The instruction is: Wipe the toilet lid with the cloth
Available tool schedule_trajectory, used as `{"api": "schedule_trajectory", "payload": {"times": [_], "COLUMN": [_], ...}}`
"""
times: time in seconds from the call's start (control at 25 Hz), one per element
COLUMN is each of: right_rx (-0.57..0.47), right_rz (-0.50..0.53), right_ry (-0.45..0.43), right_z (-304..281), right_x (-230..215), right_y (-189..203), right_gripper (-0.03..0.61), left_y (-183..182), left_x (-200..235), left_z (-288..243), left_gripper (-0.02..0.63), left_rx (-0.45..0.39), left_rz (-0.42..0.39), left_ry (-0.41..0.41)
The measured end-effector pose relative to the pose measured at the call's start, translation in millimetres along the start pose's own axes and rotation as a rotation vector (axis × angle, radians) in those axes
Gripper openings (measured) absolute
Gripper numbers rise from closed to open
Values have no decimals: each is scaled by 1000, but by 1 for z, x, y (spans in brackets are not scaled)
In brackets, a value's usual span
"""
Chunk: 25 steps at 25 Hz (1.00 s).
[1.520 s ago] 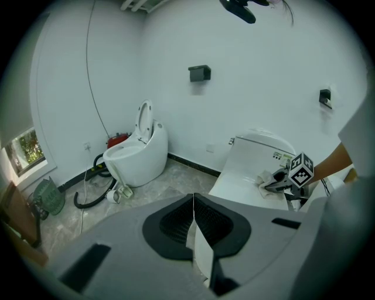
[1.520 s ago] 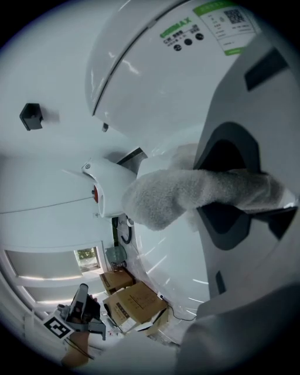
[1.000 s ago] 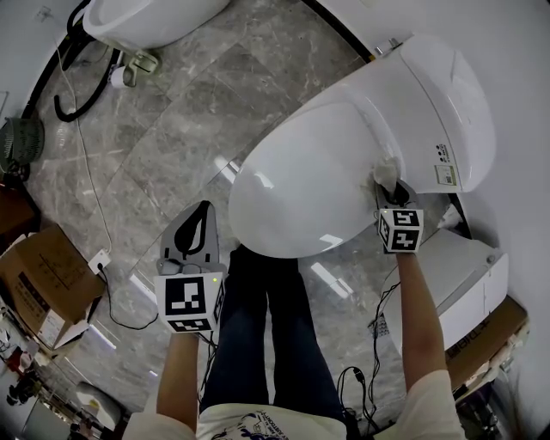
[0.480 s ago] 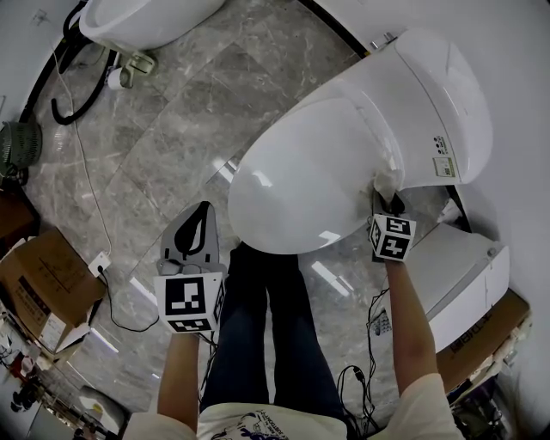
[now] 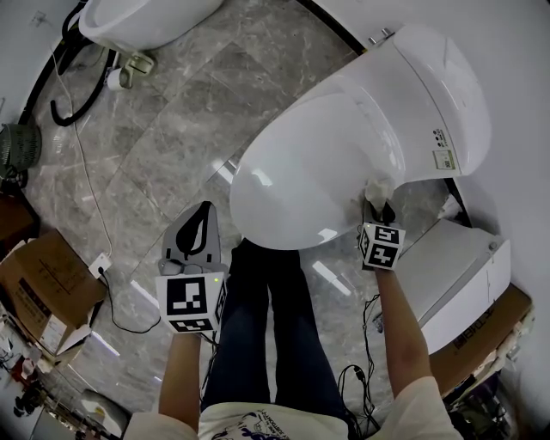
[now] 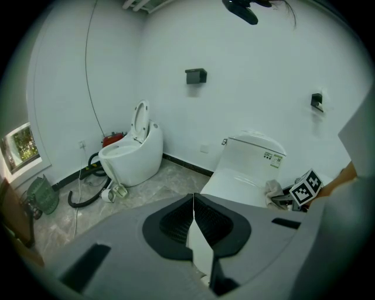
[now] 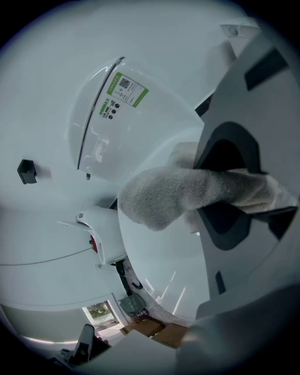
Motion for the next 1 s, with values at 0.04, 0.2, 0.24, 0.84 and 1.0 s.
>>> {"api": "schedule_trajectory", "payload": {"times": [0.04, 0.2, 0.24, 0.84, 1.0], "right_rx": [2, 9, 11, 17, 14], "right_rz": [-1, 10, 15, -43, -47], "right_ry": [-2, -11, -11, 29, 15], "right_z": [2, 10, 12, 32, 38], "right_x": [3, 18, 22, 77, 101], "right_y": [3, 17, 20, 53, 60], "right_gripper": [112, 112, 112, 112, 112], "left_y": [1, 4, 5, 21, 24], "left_x": [0, 2, 3, 9, 11], "left_z": [1, 7, 9, 24, 28], "left_gripper": [11, 11, 11, 11, 11], "left_rx": [0, -2, -3, -8, -10], "left_rz": [0, -3, -3, 14, 21], "left_ry": [1, 3, 3, 8, 7]}}
Point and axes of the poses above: the fingertips, and each gripper's own axes: z backward along the fingers, x to its left, y out of its underside, the point moved 1 cm from there along z, backward along the fingers, and after that the axes turned 10 degrees about -z, right-handed, at the moved point
